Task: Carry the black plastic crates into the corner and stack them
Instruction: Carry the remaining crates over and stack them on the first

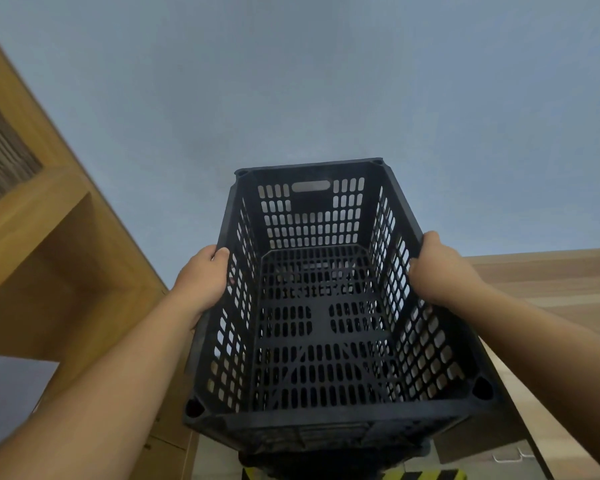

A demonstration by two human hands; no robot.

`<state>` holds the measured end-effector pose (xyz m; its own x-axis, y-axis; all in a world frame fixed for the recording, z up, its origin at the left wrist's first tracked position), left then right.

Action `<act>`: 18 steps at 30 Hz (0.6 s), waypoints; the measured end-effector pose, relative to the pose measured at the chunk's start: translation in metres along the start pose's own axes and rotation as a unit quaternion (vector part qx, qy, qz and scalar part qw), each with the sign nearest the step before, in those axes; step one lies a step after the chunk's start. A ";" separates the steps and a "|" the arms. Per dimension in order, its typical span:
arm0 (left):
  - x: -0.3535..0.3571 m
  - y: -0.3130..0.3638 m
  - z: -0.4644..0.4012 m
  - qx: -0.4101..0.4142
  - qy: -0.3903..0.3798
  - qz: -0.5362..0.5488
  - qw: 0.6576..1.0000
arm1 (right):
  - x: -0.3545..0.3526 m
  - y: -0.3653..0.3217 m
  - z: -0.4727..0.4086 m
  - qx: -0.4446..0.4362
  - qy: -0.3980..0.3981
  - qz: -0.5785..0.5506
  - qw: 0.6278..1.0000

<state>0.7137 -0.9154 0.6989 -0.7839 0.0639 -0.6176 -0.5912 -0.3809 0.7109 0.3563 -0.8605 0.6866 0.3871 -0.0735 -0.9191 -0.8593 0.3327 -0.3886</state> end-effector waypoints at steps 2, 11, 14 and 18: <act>0.005 0.002 0.001 0.009 0.007 -0.002 1.000 | -0.002 0.004 -0.004 -0.005 0.005 0.009 1.000; 0.011 -0.012 0.003 -0.019 0.041 0.005 0.999 | -0.002 0.006 -0.018 -0.049 0.002 0.032 0.998; 0.011 -0.014 0.009 -0.029 0.055 0.013 0.998 | -0.001 0.004 -0.021 -0.053 -0.002 0.030 0.998; 0.015 -0.017 0.021 -0.032 0.077 0.016 0.996 | -0.005 0.005 -0.026 -0.075 -0.013 0.024 0.997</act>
<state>0.7081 -0.8884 0.6843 -0.7606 -0.0892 -0.6431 -0.5494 -0.4395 0.7107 0.3413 -0.8834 0.6877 0.3517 -0.0360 -0.9354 -0.9163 0.1914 -0.3518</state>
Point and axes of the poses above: each hand's wrist, its own z-axis away from the middle knuckle, its own x-axis out of the palm, y = z × x, the point moved 4 cm from there along -z, towards the middle knuckle, and after that the axes turned 7 degrees about -x, right-handed, at the moved point
